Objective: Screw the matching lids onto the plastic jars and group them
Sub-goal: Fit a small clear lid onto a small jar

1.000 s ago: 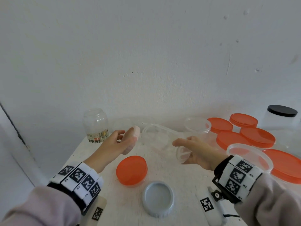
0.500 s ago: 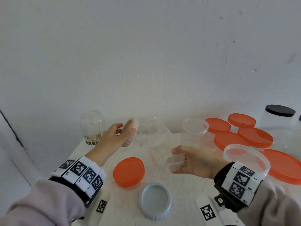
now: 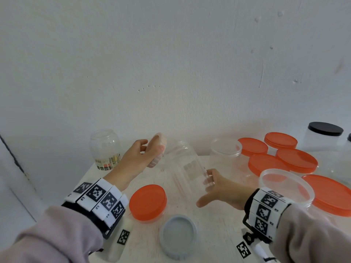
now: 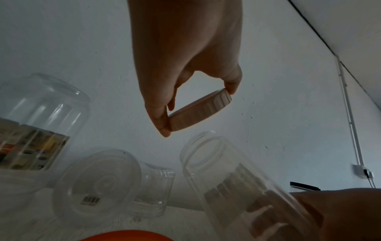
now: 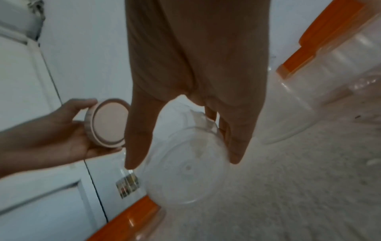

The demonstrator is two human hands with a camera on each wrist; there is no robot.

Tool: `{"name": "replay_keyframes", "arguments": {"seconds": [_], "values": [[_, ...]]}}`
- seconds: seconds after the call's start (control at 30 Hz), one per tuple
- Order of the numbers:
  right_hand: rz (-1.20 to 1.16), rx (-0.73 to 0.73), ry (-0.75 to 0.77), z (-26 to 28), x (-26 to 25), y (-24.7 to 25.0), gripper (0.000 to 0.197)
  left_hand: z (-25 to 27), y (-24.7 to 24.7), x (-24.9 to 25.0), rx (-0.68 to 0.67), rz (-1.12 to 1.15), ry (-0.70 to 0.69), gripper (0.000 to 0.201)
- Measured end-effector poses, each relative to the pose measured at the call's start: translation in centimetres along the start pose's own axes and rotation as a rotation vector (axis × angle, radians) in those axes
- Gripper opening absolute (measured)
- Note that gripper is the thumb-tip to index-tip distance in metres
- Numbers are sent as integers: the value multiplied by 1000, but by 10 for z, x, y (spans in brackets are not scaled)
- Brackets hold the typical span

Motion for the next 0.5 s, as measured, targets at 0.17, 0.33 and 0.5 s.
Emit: {"name": "replay_keyframes", "arguments": {"seconds": [0.17, 0.33, 0.5], "values": [[77, 35, 25, -7, 9, -3, 102, 0, -5, 0, 0, -16, -1, 81], [100, 60, 48, -9, 11, -2, 109, 1, -7, 1, -8, -24, -3, 82], [116, 38, 39, -6, 19, 0, 113, 3, -10, 5, -20, -17, -1, 81]]}}
Point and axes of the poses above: each hand's wrist, its own z-axis away from the middle knuckle, its own y-axis out of the back of the hand, x = y × z, the point moved 3 cm from there along -z, towards the middle knuckle, and after that the axes turned 2 degrees about -x, right-handed, at the moved point
